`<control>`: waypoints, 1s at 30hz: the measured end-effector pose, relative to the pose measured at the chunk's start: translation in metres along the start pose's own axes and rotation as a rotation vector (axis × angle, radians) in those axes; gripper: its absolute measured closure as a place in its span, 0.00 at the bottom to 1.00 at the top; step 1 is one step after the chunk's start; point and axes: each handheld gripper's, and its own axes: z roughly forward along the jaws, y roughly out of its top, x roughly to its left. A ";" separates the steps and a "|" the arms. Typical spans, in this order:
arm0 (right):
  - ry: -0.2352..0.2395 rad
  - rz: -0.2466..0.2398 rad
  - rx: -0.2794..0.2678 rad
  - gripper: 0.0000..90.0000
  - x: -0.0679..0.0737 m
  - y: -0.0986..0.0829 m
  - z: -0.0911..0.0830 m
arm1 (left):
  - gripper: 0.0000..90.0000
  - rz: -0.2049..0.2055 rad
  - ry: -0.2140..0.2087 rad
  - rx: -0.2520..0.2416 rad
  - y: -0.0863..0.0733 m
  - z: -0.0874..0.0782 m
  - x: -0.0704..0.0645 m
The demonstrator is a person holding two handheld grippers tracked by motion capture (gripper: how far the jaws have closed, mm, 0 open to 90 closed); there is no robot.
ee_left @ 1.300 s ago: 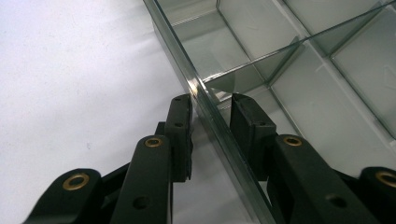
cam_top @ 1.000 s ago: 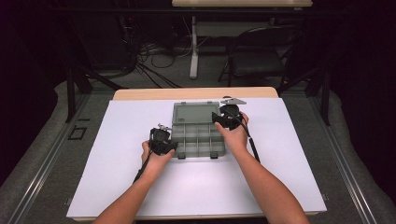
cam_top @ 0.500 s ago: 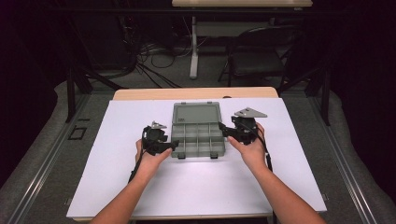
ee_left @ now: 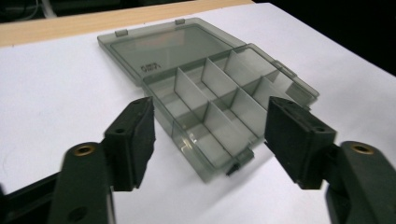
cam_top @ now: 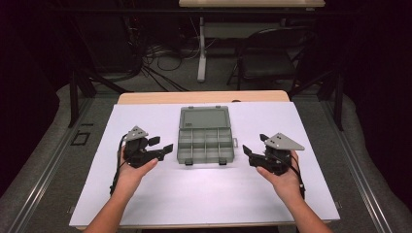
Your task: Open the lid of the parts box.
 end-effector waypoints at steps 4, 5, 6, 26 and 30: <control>-0.002 0.002 -0.024 0.28 -0.001 -0.012 -0.013 | 0.33 0.050 -0.001 -0.032 -0.010 -0.011 0.002; -0.003 -0.001 -0.016 0.26 -0.001 -0.015 -0.015 | 0.32 0.055 0.003 -0.038 -0.012 -0.013 0.003; -0.003 -0.001 -0.016 0.26 -0.001 -0.015 -0.015 | 0.30 0.055 0.003 -0.038 -0.012 -0.013 0.003; -0.031 0.061 0.037 0.17 -0.023 -0.064 -0.022 | 0.16 0.030 0.062 -0.095 -0.050 -0.031 0.032; -0.036 0.056 0.049 0.16 -0.025 -0.066 -0.022 | 0.16 0.021 0.074 -0.083 -0.051 -0.031 0.036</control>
